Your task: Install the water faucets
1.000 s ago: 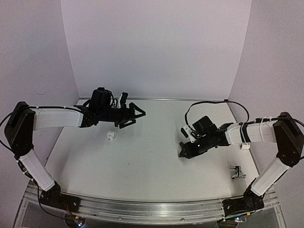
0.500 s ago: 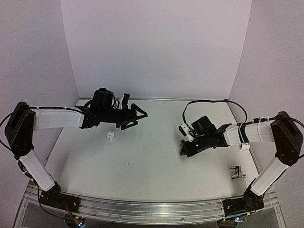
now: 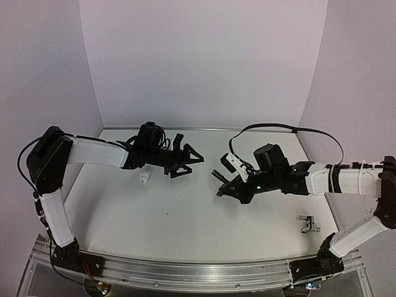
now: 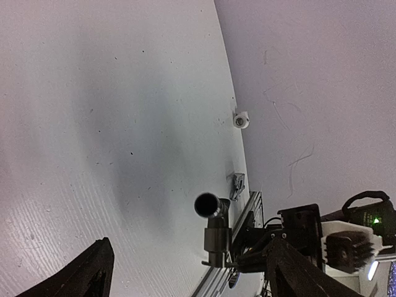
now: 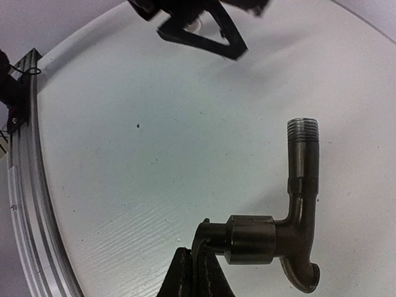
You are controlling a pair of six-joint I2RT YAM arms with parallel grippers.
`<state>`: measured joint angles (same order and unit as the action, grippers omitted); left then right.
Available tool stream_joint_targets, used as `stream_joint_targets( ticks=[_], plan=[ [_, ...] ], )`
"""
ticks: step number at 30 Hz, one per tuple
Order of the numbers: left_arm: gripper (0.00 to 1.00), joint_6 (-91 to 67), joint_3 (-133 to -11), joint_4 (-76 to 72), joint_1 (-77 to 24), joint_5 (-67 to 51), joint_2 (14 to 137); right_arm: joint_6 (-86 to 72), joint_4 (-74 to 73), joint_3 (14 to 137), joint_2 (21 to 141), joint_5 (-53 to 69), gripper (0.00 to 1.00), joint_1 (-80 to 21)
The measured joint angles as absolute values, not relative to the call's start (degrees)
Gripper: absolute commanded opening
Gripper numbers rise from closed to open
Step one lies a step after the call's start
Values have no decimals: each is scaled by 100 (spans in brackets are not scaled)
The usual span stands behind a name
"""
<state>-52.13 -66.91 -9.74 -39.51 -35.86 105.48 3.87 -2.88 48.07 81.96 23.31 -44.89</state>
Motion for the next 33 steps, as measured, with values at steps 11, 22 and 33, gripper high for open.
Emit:
stream_joint_targets(
  ticks=[11,22,33],
  plan=[
    [56,-5522,-7256,-1352,-4443,-4008,11168,646,-82,4810,8086,2591,0,-4731],
    [21,-5533,-7275,-1398,-4512,-3970,11216,663,-15,4823,8088,2476,0,-4799],
    [0,-5510,-7242,-1446,-4480,-3909,11158,614,251,4689,8085,2238,4,-4835]
  ],
)
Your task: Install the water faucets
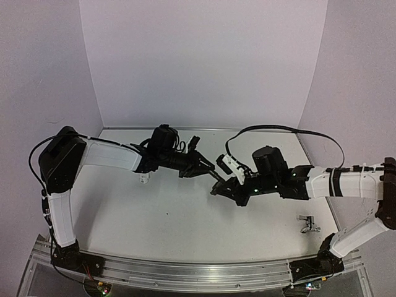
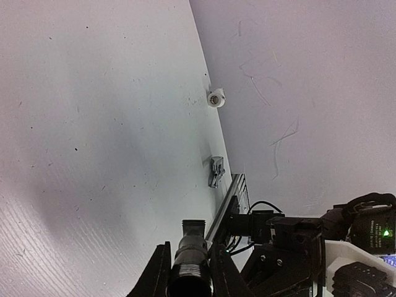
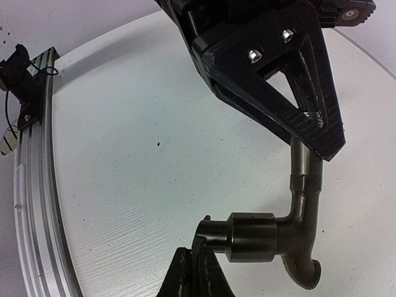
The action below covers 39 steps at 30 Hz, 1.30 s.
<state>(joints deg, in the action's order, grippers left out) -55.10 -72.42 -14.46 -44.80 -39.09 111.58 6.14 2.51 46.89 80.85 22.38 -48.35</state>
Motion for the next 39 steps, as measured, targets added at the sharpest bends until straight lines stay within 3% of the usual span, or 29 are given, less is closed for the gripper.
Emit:
stream_joint_targets(
  ticks=[10,12,18,24,39],
  plan=[
    [0,-5253,-6906,-1459,-4395,-3837,10552,-3,1375,3947,7771,1980,17,-4890],
    [0,-5253,-6890,-1491,-4349,-3822,10457,-215,1357,3856,7771,1866,26,-4888],
    [0,-5232,-6844,-1655,-4281,-3670,10177,-1191,1230,3673,7778,1464,69,-4872],
    [0,-4940,-6345,-1694,-4285,-2918,9614,-2064,1094,3906,7825,1927,95,-4860],
    [0,-4499,-5935,-1693,-4302,-1332,8948,-4382,1411,5739,8981,2145,96,-4841]
  ],
)
